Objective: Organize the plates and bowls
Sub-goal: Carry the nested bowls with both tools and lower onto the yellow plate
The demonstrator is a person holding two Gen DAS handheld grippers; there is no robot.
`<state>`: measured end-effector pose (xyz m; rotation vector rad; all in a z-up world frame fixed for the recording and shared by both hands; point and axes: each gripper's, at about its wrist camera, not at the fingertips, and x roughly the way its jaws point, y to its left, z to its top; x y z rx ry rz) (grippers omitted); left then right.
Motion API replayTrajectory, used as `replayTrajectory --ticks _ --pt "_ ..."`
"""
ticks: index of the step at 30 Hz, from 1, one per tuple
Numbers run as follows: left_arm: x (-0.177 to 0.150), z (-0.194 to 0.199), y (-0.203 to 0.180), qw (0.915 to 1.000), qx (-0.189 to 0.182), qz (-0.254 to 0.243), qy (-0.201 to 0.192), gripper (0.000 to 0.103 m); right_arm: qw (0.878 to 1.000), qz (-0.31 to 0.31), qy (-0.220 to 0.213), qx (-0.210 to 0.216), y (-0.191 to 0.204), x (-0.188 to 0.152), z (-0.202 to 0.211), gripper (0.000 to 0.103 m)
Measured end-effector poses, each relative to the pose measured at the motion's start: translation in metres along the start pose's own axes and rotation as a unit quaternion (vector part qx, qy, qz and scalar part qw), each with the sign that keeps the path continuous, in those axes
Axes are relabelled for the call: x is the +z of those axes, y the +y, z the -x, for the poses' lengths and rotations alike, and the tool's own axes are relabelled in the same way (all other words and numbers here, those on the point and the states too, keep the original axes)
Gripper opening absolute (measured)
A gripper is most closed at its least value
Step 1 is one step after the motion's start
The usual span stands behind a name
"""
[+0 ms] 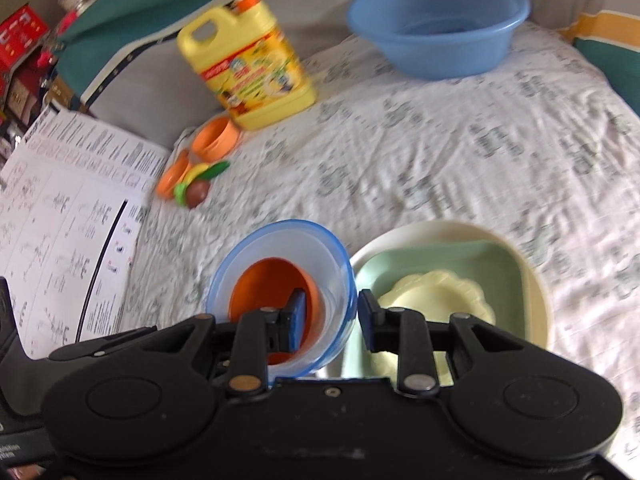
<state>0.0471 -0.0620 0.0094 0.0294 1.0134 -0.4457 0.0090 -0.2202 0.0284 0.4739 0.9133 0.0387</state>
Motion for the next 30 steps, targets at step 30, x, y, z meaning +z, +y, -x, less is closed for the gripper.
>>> replayTrajectory --ticks 30 --pt "0.001 -0.060 -0.054 0.9964 -0.031 -0.022 0.076 0.035 0.996 -0.072 0.036 -0.032 -0.080 -0.009 -0.001 0.028"
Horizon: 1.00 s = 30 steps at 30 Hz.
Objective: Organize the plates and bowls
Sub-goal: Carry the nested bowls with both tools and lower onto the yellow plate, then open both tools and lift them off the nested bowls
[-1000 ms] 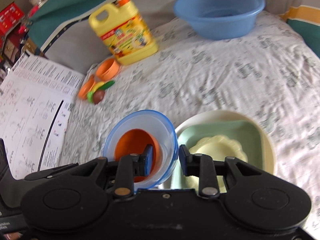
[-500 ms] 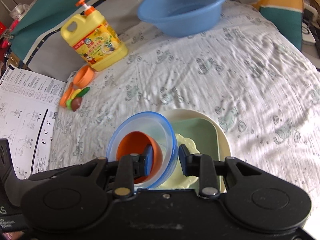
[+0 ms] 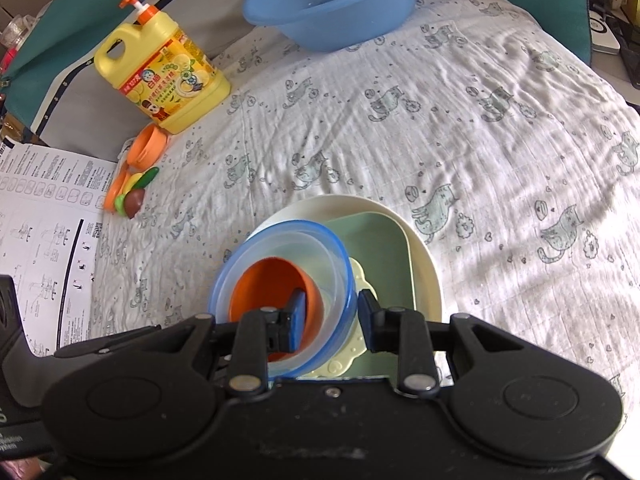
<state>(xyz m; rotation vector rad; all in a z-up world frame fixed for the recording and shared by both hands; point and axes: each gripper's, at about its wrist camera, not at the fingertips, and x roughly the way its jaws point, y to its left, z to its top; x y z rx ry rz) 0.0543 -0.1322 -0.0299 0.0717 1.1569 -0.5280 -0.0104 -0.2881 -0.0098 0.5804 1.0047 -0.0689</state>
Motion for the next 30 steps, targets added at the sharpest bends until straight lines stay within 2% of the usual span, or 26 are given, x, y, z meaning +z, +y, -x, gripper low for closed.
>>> replayTrajectory --ticks 8,22,26,27,28,29,30 --pt "-0.001 -0.012 -0.001 0.9999 0.003 -0.004 0.011 0.036 1.000 -0.006 0.007 0.000 -0.005 0.000 -0.008 0.029" --pt "0.000 -0.012 -0.001 0.9999 0.005 -0.007 0.005 0.037 1.000 -0.006 0.011 0.000 -0.004 0.001 -0.014 0.030" --pt "-0.001 -0.006 -0.001 0.9998 0.008 -0.014 -0.007 0.046 1.000 -0.002 0.003 -0.004 -0.003 0.000 -0.010 0.031" --pt "-0.001 -0.004 -0.001 0.9998 0.010 -0.016 -0.012 0.052 1.000 -0.002 0.000 -0.005 -0.003 0.000 -0.008 0.035" --pt "-0.002 -0.001 -0.001 0.9996 0.011 -0.017 -0.018 0.062 1.000 -0.003 -0.003 -0.005 -0.003 0.001 -0.006 0.041" --pt "-0.002 0.003 -0.001 0.9995 0.013 -0.018 -0.024 0.068 1.000 -0.004 -0.007 -0.005 -0.003 0.001 -0.003 0.057" --pt "-0.002 0.007 -0.001 0.9991 0.017 -0.018 -0.033 0.080 1.000 -0.004 -0.013 -0.006 -0.003 0.001 0.000 0.075"
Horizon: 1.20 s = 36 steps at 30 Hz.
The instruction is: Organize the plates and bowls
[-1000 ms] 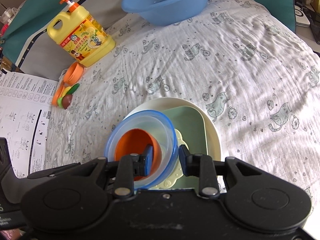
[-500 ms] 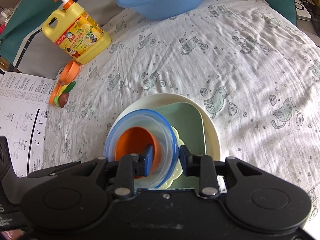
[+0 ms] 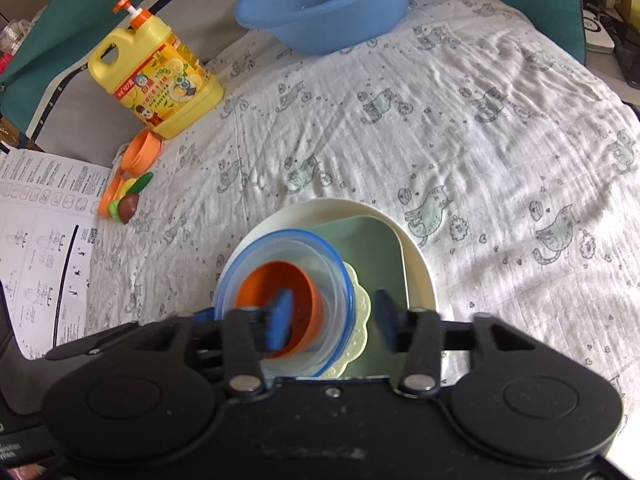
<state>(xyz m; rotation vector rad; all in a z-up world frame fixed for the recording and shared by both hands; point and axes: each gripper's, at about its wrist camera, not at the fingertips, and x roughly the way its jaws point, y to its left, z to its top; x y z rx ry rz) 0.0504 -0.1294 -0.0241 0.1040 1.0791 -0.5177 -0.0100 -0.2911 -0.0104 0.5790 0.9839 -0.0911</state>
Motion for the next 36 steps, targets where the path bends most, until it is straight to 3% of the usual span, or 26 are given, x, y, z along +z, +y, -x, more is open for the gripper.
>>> replayTrajectory --ticks 1,3,6,22,36 --pt "0.000 0.005 0.000 0.9999 0.005 -0.001 -0.011 0.090 1.000 0.004 -0.008 -0.003 0.001 0.000 0.004 0.082" --pt "0.000 0.016 0.002 0.9992 0.016 -0.005 -0.035 0.099 1.000 0.014 -0.026 -0.005 0.004 0.001 0.013 0.091" --pt "-0.001 0.031 0.006 0.9981 0.022 -0.004 -0.058 0.103 0.999 0.023 -0.043 -0.010 0.009 0.002 0.024 0.101" --pt "-0.026 0.080 0.014 0.9937 0.031 -0.005 -0.108 0.103 0.996 0.042 -0.074 -0.016 0.023 -0.021 0.063 0.103" --pt "-0.040 0.083 0.017 0.9940 0.030 -0.008 -0.105 0.103 0.997 0.041 -0.063 -0.018 0.021 -0.034 0.062 0.103"
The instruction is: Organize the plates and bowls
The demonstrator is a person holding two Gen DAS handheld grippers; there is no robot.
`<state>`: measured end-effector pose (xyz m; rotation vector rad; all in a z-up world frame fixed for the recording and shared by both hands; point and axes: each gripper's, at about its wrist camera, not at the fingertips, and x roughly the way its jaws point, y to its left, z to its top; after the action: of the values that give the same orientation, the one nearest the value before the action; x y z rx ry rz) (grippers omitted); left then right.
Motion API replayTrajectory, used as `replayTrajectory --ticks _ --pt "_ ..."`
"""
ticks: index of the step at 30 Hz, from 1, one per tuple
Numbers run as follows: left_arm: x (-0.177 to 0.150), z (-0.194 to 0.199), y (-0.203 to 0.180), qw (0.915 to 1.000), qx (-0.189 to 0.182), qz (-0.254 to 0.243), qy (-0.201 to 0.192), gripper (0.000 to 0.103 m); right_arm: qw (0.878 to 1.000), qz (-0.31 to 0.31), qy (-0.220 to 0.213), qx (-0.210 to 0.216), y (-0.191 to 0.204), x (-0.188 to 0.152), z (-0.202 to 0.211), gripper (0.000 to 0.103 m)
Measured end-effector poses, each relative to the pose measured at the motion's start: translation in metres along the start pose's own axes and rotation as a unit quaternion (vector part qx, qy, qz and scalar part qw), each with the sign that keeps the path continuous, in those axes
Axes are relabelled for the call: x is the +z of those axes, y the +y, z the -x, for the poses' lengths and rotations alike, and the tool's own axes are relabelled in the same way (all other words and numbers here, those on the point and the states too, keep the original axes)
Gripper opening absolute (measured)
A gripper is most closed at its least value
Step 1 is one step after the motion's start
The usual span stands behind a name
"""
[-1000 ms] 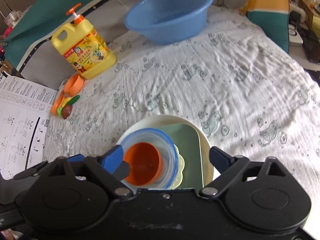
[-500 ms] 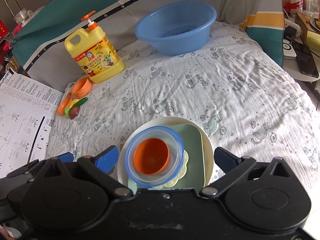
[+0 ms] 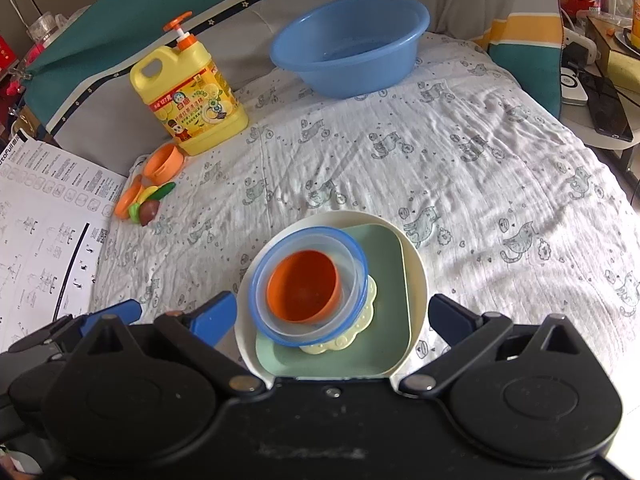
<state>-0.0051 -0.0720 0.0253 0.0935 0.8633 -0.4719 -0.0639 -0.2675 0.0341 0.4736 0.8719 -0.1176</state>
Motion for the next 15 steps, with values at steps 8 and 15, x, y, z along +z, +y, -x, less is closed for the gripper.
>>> replayTrajectory --ticks 8,15 --pt "-0.006 -0.004 0.002 0.9998 0.001 -0.015 0.012 0.103 1.000 0.014 -0.002 -0.008 -0.003 -0.007 0.001 0.103" --pt "-0.039 -0.006 0.016 0.9985 0.024 -0.046 0.012 0.103 0.998 0.044 -0.024 -0.028 -0.017 -0.038 0.003 0.103"
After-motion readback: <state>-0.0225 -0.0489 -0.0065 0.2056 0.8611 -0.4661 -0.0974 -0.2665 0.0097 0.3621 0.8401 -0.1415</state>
